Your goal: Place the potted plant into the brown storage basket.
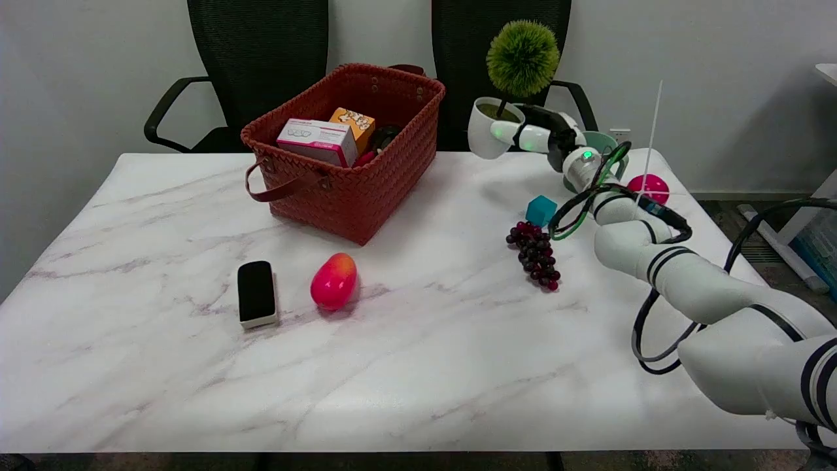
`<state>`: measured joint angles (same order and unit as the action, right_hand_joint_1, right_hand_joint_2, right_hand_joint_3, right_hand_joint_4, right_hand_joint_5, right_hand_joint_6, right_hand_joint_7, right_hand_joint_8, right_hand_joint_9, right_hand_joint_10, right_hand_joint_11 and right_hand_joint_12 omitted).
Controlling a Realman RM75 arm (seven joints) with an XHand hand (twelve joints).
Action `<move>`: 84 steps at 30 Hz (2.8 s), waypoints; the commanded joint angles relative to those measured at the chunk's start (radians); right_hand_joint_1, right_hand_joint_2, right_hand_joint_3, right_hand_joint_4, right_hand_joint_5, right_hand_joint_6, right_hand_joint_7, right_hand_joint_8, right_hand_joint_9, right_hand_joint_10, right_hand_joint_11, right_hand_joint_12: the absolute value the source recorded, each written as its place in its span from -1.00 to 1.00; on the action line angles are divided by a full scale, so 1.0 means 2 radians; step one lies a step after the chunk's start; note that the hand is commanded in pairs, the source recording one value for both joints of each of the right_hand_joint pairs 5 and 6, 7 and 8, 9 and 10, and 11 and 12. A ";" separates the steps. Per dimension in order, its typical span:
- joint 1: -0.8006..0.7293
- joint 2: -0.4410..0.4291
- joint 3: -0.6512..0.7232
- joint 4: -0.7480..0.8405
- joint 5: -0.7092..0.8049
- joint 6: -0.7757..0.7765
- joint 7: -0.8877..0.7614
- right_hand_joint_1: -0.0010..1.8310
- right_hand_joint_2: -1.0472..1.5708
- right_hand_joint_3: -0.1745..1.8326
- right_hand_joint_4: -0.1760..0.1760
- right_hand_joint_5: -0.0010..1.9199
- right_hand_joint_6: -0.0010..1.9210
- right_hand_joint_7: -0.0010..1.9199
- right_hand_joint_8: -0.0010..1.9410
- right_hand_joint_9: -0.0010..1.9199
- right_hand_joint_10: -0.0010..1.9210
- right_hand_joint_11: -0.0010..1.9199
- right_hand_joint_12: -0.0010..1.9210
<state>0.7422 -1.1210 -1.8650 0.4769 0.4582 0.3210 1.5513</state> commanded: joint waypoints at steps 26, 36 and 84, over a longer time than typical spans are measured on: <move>0.126 -0.023 -0.109 0.119 -0.040 -0.067 0.002 0.34 0.73 -0.27 0.00 -0.14 -0.14 0.15 0.13 0.07 0.06 -0.09 -0.09; 0.184 -0.068 -0.177 0.076 -0.040 -0.080 0.006 0.35 0.72 -0.27 0.00 -0.15 -0.15 0.14 0.13 0.06 0.06 -0.11 -0.11; 0.138 -0.081 -0.238 0.038 -0.071 -0.071 0.031 0.41 0.49 -0.23 0.00 -0.26 -0.26 0.06 0.05 -0.04 -0.04 -0.29 -0.29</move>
<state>1.0336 -1.2936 -2.3317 0.5606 0.3425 0.1609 1.6039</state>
